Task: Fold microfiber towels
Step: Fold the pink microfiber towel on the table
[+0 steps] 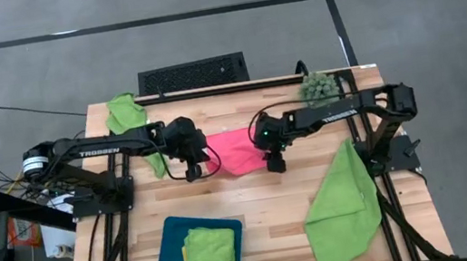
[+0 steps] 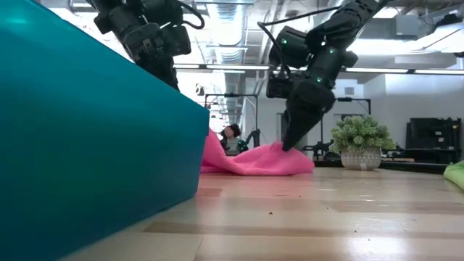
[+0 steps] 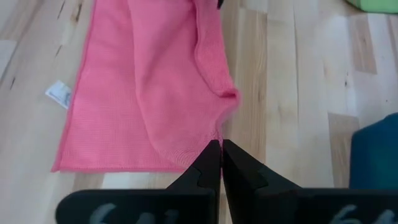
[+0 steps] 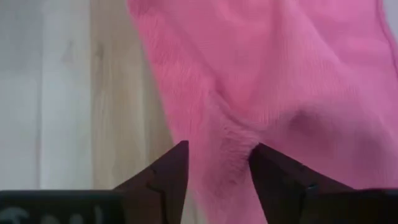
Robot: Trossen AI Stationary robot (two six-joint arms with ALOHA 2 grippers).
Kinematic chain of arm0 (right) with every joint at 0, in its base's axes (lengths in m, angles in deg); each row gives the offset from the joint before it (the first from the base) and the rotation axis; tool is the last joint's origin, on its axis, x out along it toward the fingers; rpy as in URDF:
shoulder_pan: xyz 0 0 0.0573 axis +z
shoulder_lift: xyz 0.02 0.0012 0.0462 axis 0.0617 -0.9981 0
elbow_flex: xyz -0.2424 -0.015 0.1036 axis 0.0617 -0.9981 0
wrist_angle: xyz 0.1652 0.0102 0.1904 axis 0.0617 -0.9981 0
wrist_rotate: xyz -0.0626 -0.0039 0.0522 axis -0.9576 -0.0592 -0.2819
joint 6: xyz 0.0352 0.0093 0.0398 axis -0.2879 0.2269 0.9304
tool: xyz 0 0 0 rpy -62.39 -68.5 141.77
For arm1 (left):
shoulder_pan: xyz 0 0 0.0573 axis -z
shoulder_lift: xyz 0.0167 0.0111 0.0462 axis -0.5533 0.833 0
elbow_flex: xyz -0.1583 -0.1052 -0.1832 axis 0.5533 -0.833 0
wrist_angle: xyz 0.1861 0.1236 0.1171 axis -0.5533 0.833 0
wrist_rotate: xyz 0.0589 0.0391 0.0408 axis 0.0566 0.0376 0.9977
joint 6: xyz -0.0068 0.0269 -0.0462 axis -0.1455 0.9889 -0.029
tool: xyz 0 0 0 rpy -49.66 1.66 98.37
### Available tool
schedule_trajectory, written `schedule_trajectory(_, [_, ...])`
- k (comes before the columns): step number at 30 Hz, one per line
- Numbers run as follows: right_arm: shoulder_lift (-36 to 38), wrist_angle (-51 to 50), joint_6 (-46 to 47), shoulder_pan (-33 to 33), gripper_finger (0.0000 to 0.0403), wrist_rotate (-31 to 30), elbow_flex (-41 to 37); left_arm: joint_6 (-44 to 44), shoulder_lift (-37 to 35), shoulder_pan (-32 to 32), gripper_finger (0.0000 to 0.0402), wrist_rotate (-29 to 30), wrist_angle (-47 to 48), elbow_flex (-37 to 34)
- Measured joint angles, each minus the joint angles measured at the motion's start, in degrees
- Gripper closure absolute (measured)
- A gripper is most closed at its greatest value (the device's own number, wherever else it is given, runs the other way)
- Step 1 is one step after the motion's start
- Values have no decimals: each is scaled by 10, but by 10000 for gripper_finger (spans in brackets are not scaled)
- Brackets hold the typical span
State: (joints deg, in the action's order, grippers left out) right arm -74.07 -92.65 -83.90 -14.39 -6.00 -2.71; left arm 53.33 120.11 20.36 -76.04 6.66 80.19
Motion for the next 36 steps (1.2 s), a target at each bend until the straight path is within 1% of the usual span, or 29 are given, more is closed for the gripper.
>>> schedule_trajectory(2, [-14, 14, 1, 8, 208, -7, 2, -2, 0, 0, 401, 0, 0, 0])
schedule_trajectory(4, [-16, -5, 1, 14, 206, -7, -1, -7, 0, 0, 401, 0, 1, 0])
schedule_trajectory(6, [-15, 10, 4, 21, 207, -10, 1, -10, 0, 0, 401, 0, 7, 0])
schedule_trajectory(8, [-9, 5, 19, 27, 212, -24, 1, -13, 0, 0, 401, -2, 10, 0])
schedule_trajectory(13, [25, -10, 26, 27, 231, -26, 1, -14, 0, 0, 401, -3, 19, 0])
schedule_trajectory(20, [32, -12, 25, 31, 245, -27, 1, -14, 0, 0, 401, -3, 20, 0])
schedule_trajectory(25, [32, -7, -18, 37, 248, -39, 1, -14, 0, 0, 401, -3, 23, 0])
schedule_trajectory(28, [32, -5, -40, 29, 247, -54, 1, -13, 0, 0, 401, -3, 27, 0])
schedule_trajectory(30, [32, -10, -47, 23, 248, -53, 1, -9, 0, 0, 401, -3, 31, 0])
schedule_trajectory(33, [32, -12, -50, 20, 264, -52, 1, -8, 0, 0, 401, -2, 33, 0])
schedule_trajectory(36, [31, -14, -50, 22, 301, -44, 1, -3, 0, 0, 401, -2, 32, 0])
